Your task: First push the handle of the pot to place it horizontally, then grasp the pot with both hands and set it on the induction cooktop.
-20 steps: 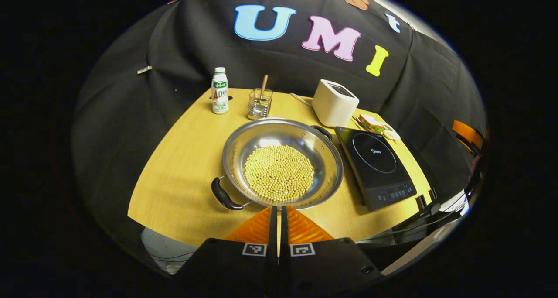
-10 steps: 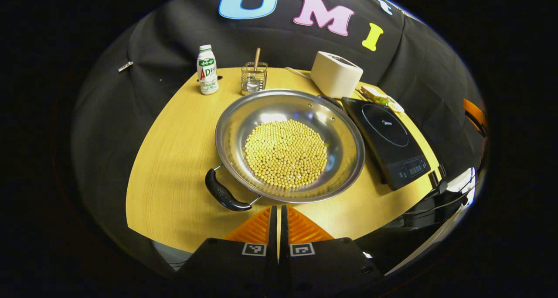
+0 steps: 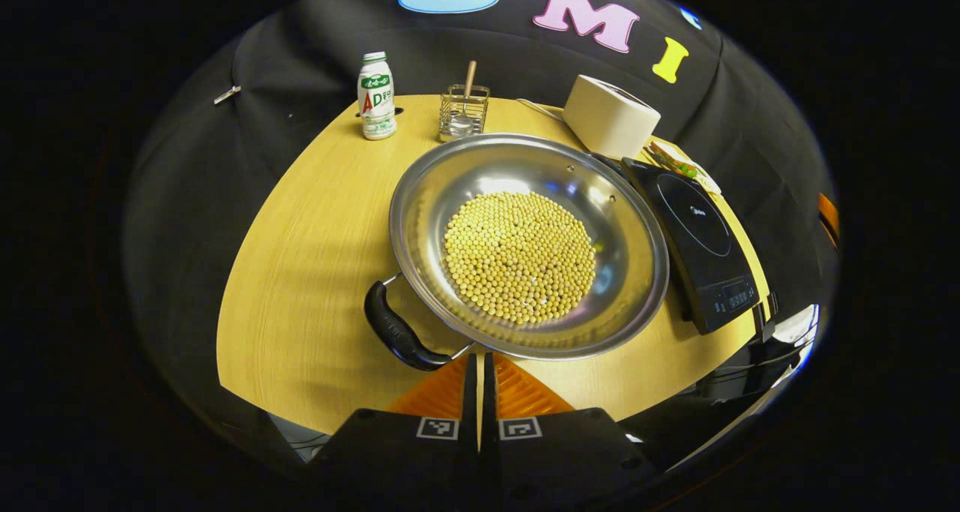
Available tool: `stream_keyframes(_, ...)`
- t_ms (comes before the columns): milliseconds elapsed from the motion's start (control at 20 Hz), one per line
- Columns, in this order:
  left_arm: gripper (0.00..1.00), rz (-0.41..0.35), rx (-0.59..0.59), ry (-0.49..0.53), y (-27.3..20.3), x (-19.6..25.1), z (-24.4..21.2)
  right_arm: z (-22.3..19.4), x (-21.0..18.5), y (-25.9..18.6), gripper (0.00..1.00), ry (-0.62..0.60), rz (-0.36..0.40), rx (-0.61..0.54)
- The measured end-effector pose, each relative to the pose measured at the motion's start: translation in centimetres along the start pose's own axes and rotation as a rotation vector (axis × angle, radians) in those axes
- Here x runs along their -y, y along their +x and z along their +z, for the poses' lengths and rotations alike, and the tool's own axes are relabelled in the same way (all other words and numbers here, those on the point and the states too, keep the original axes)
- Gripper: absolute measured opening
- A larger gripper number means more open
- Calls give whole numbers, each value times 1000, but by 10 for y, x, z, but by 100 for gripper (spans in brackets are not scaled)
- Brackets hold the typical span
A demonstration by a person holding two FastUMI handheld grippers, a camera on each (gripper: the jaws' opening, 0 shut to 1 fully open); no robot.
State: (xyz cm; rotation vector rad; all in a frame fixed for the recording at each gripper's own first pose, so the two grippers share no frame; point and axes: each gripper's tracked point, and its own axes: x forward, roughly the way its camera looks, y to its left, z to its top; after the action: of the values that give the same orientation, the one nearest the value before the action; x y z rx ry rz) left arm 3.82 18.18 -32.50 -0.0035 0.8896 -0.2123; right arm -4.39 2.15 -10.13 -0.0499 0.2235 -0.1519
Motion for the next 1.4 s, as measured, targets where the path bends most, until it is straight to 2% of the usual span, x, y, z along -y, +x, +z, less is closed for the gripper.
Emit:
stream_keyframes(350, 5, 53, -2, 2, 9, -26, 10, -4, -2, 4, 99, 0, 4, -21)
stream_keyframes(700, 5, 99, 12, -45, 16, -50, 25, -4, -16, 12, 99, 2, 15, -27)
stream_keyframes(1400, 5, 123, 38, -129, 32, -90, 59, -7, -19, 14, 99, -21, 0, -35)
